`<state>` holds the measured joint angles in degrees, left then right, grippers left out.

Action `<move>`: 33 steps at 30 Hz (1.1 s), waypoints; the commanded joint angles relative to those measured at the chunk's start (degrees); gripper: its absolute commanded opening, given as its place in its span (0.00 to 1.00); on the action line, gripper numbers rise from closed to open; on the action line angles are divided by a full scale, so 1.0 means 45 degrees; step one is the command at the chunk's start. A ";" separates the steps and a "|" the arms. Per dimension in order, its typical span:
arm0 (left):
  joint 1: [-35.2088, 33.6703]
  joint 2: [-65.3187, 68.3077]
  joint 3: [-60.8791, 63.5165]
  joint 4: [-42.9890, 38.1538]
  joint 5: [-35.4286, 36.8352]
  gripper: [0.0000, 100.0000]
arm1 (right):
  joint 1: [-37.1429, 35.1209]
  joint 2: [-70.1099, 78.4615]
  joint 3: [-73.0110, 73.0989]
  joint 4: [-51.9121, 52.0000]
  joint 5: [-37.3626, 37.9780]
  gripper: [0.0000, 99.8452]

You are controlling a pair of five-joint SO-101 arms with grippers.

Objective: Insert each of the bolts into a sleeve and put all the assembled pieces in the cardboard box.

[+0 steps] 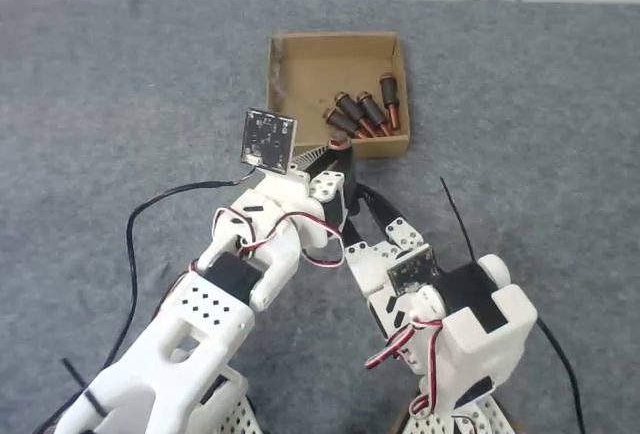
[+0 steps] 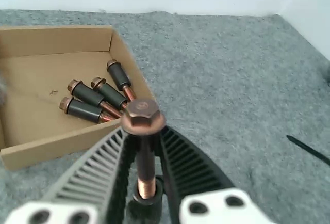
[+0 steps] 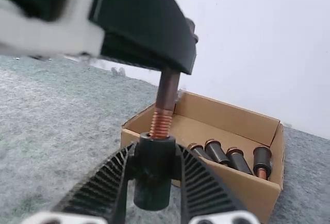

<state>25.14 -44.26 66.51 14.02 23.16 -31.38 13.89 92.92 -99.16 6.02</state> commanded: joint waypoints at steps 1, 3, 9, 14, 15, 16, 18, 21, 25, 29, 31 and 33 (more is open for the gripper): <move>0.0098 -0.0078 -0.0049 -0.0410 0.0156 0.01 | 0.0264 -0.0733 0.0313 -0.0361 0.0156 0.01; 0.0117 -0.0078 -0.0010 -0.0391 0.0156 0.01 | 0.0264 -0.0733 0.0313 -0.0361 0.0156 0.01; 0.0156 -0.0098 0.0283 -0.0410 0.0156 0.01 | 0.0420 -0.0733 0.0313 -0.0361 0.0176 0.01; 0.0156 -0.0098 0.0635 -0.0410 0.0117 0.01 | 0.1260 -0.1123 0.0234 -0.0381 0.0137 0.01; 0.0156 -0.0078 0.0694 -0.0410 0.0117 0.01 | 0.1280 -0.1416 0.0313 -0.0361 0.0137 0.01; 0.0156 -0.0020 0.0713 -0.0410 0.0117 0.01 | 0.1280 -0.1670 0.0430 -0.0361 0.0137 0.01; 0.0156 0.0000 0.0752 -0.0410 0.0117 0.01 | 0.1260 -0.2081 0.0664 -0.0342 0.0117 0.01; 0.0195 0.0020 0.0908 -0.0410 0.0117 0.01 | 0.1299 -0.2315 0.0723 -0.0342 0.0117 0.01; 0.0899 0.0020 0.1221 -0.0410 0.0098 0.01 | 0.1260 -0.2159 0.0684 -0.0342 0.0117 0.01; 0.1465 0.0020 0.1397 -0.0410 0.0098 0.01 | 0.1260 -0.2159 0.0684 -0.0342 0.0117 0.01; 0.1465 0.0020 0.1377 -0.0410 0.0098 0.01 | 0.1299 -0.2159 0.0684 -0.0342 0.0117 0.01; 0.1465 0.0020 0.1377 -0.0410 0.0098 0.01 | 0.1299 -0.2159 0.0684 -0.0342 0.0117 0.01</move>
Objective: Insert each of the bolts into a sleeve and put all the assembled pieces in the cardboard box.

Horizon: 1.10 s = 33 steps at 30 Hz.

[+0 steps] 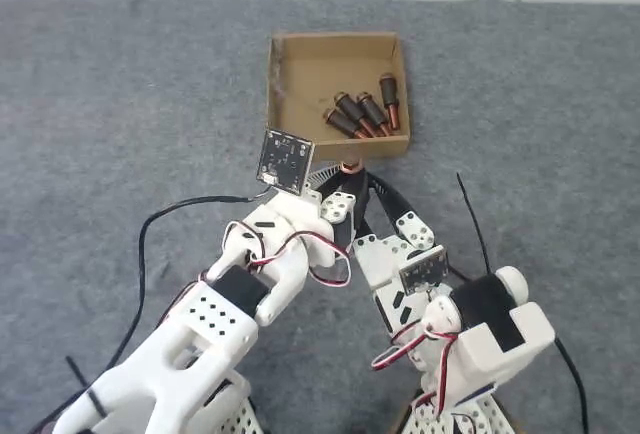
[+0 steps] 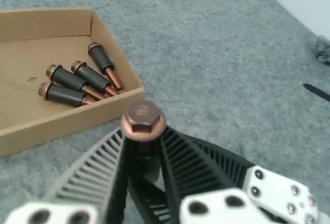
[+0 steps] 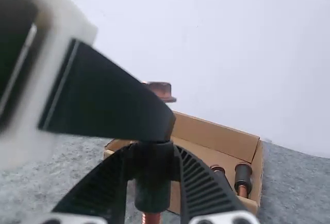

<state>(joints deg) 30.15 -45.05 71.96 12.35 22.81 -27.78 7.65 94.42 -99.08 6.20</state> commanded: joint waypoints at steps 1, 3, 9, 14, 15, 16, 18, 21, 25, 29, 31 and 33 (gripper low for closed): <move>0.0352 0.0195 0.0166 -0.0039 0.0176 0.02 | 0.0498 -0.0772 0.0352 -0.0361 0.0078 0.01; 0.0352 0.0176 0.0166 -0.0020 0.0176 0.05 | 0.0498 -0.0772 0.0352 -0.0361 0.0078 0.01; 0.0332 0.0176 0.0205 0.0020 0.0176 0.16 | 0.0518 -0.0772 0.0352 -0.0361 0.0078 0.01; 0.0332 0.0098 0.0225 0.0020 0.0156 0.12 | 0.0518 -0.0772 0.0352 -0.0361 0.0078 0.01; 0.0332 0.0078 0.0225 0.0020 0.0156 0.12 | 0.0518 -0.0772 0.0352 -0.0361 0.0078 0.01; 0.0332 0.0078 0.0225 0.0020 0.0156 0.12 | 0.0518 -0.0772 0.0352 -0.0361 0.0078 0.01; 0.0332 0.0078 0.0186 0.0020 0.0156 0.12 | 0.0518 -0.0772 0.0352 -0.0361 0.0078 0.01; 0.0195 0.0078 0.0186 0.0020 0.0137 0.12 | 0.0518 -0.0772 0.0352 -0.0361 0.0078 0.01; -0.0508 0.0078 0.0147 -0.0020 0.0137 0.12 | 0.0518 -0.0772 0.0352 -0.0361 0.0078 0.01; -0.0527 0.0059 0.0127 -0.0020 0.0156 0.12 | 0.0518 -0.0772 0.0352 -0.0361 0.0078 0.01; -0.0527 0.0059 0.0010 0.0000 0.0156 0.12 | 0.0518 -0.0772 0.0352 -0.0361 0.0078 0.01; -0.0527 0.0059 -0.0107 0.0020 0.0156 0.12 | 0.0518 -0.0772 0.0352 -0.0361 0.0078 0.01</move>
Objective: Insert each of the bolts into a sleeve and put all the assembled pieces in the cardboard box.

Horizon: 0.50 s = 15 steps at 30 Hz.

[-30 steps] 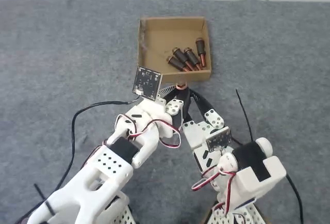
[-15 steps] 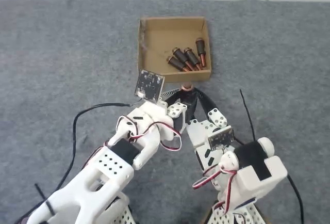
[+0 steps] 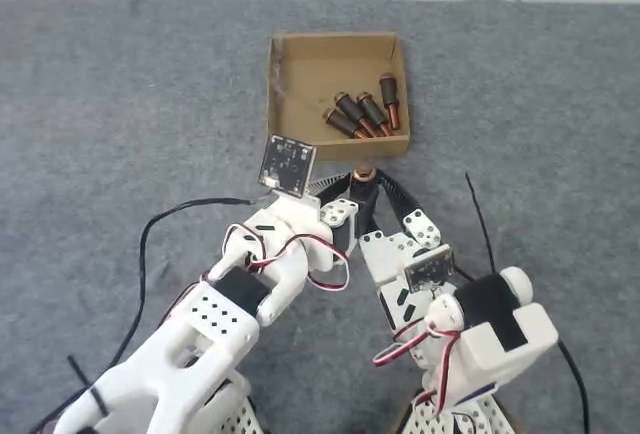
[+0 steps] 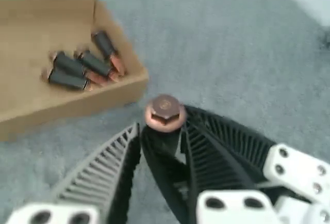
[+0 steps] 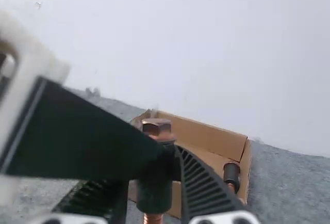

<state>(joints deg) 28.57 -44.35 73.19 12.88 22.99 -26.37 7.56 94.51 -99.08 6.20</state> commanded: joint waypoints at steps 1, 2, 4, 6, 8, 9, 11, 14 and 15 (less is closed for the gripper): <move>-0.0176 -0.0098 -0.0400 -0.0098 0.0137 0.12 | 0.0205 -0.0752 0.0332 -0.0361 0.0078 0.01; -0.0176 -0.0098 -0.0400 -0.0098 0.0137 0.12 | 0.0205 -0.0752 0.0332 -0.0361 0.0078 0.01; -0.0176 -0.0098 -0.0400 -0.0098 0.0137 0.12 | 0.0205 -0.0752 0.0332 -0.0361 0.0078 0.01; -0.0156 -0.0293 -0.0400 -0.0098 0.0156 0.12 | 0.0205 -0.0752 0.0332 -0.0361 0.0078 0.01; -0.0137 -0.0840 -0.0400 -0.0098 0.0176 0.12 | 0.0205 -0.0752 0.0313 -0.0322 0.0078 0.01; -0.0039 -0.1231 -0.0381 -0.0059 0.0195 0.12 | 0.0205 -0.0752 0.0293 -0.0205 0.0098 0.01; 0.0176 -0.2149 -0.0361 0.0527 0.0195 0.12 | 0.0205 -0.0752 0.0137 0.0127 0.0117 0.01; 0.0410 -0.3556 -0.0381 0.1661 0.0195 0.12 | 0.0225 -0.0752 0.0039 0.0283 0.0117 0.01; 0.0371 -0.3985 -0.0361 0.1856 0.0195 0.12 | 0.0225 -0.0752 0.0059 0.0264 0.0098 0.01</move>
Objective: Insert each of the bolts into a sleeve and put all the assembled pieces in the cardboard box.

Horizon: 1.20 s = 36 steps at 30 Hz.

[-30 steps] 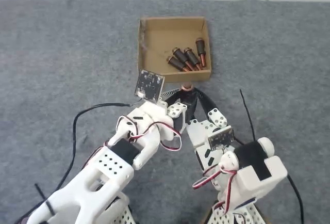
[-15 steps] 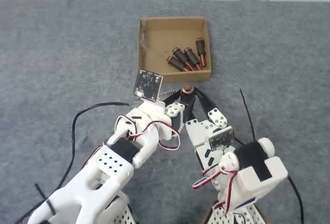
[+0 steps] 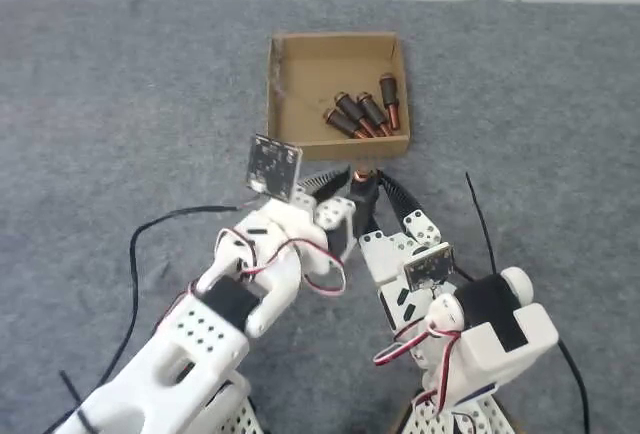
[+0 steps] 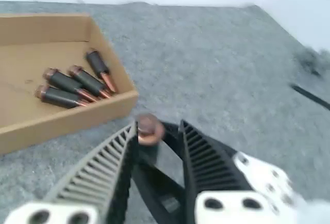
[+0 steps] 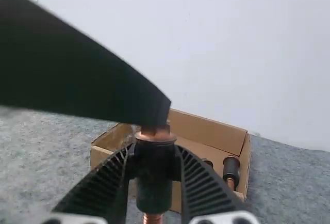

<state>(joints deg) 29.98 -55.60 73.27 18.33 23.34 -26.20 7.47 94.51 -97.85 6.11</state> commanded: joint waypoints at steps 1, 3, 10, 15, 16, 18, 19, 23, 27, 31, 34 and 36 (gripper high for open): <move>0.0000 -0.1817 -0.0361 0.0821 0.0117 0.12 | 0.0186 -0.0733 0.0059 -0.0010 0.0117 0.01; -0.0234 -0.2403 -0.0303 0.1133 0.0117 0.12 | 0.0186 -0.0733 0.0059 0.0010 0.0117 0.01; -0.1973 -0.3614 -0.0186 0.1875 0.0078 0.12 | 0.0186 -0.0733 0.0117 0.0010 0.0117 0.01; -0.3927 -0.4669 0.0440 0.1875 0.0098 0.11 | 0.0186 -0.0733 0.0137 0.0010 0.0117 0.01; -0.4200 -0.4943 0.0635 0.1875 0.0078 0.09 | 0.0186 -0.0733 0.0137 0.0010 0.0117 0.01; -0.4650 -0.5490 0.1006 0.1875 0.0059 0.04 | 0.0186 -0.0733 0.0098 0.0010 0.0117 0.01; -0.4825 -0.5763 0.1201 0.1875 0.0059 0.01 | 0.0186 -0.0733 0.0098 0.0010 0.0117 0.01; -0.5529 -0.6740 0.1573 0.2696 0.0039 0.01 | 0.0186 -0.0733 0.0117 0.0010 0.0117 0.01; -0.6310 -0.7775 0.1592 0.4357 0.0039 0.01 | 0.0186 -0.0733 0.0156 0.0010 0.0117 0.01; -0.6838 -0.9104 0.2276 0.5861 -0.0059 0.01 | 0.0186 -0.0733 0.0156 0.0010 0.0117 0.01; -0.7267 -1.0432 0.3331 0.6545 -0.1153 0.01 | 0.0186 -0.0733 0.0176 0.0010 0.0117 0.01; -0.7736 -1.1077 0.3956 0.6779 -0.1680 0.01 | 0.0186 -0.0733 0.0176 0.0010 0.0117 0.01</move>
<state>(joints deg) -2.64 -100.97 89.45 47.69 19.30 -26.20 7.47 94.51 -97.67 6.11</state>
